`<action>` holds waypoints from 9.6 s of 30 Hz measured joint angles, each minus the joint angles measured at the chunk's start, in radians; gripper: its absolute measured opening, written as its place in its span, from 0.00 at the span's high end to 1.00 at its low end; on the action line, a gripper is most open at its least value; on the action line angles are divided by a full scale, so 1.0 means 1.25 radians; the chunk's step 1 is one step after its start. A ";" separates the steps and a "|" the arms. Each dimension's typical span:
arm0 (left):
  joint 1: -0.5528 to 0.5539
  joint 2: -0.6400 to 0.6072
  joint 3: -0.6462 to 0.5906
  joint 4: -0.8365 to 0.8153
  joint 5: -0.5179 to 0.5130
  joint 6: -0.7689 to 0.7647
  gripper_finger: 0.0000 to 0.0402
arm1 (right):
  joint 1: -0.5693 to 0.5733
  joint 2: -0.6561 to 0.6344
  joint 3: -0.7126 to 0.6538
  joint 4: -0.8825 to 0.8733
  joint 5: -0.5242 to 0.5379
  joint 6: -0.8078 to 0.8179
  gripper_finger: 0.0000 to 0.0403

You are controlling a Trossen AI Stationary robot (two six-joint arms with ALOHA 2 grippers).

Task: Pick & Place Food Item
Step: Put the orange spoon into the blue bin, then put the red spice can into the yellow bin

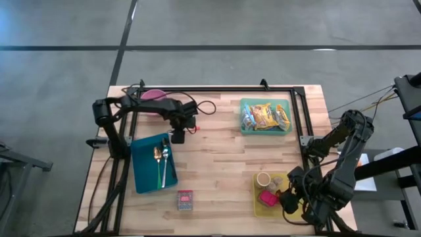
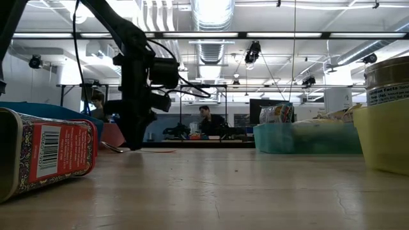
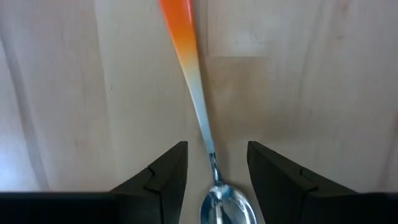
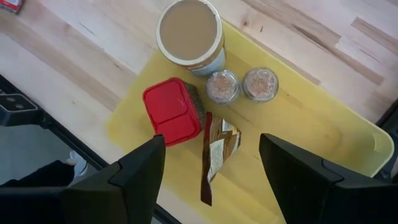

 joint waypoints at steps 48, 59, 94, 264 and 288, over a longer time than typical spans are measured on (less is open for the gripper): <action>-0.019 -0.105 -0.008 -0.007 0.013 -0.012 1.00 | 0.000 0.000 0.000 -0.003 0.029 -0.026 0.37; -0.038 -0.237 -0.006 -0.076 0.048 0.000 1.00 | 0.000 0.000 0.000 -0.016 0.068 -0.027 0.37; -0.370 -0.416 -0.046 -0.391 0.092 0.120 1.00 | -0.016 0.000 0.000 -0.010 0.091 -0.013 0.37; -0.752 0.030 0.219 -0.028 -0.035 -1.969 0.24 | -0.026 0.000 -0.018 0.014 0.277 -0.320 0.37; -0.752 0.030 0.219 -0.032 -0.026 -1.920 0.05 | -0.026 0.000 -0.022 0.028 0.277 -0.341 0.37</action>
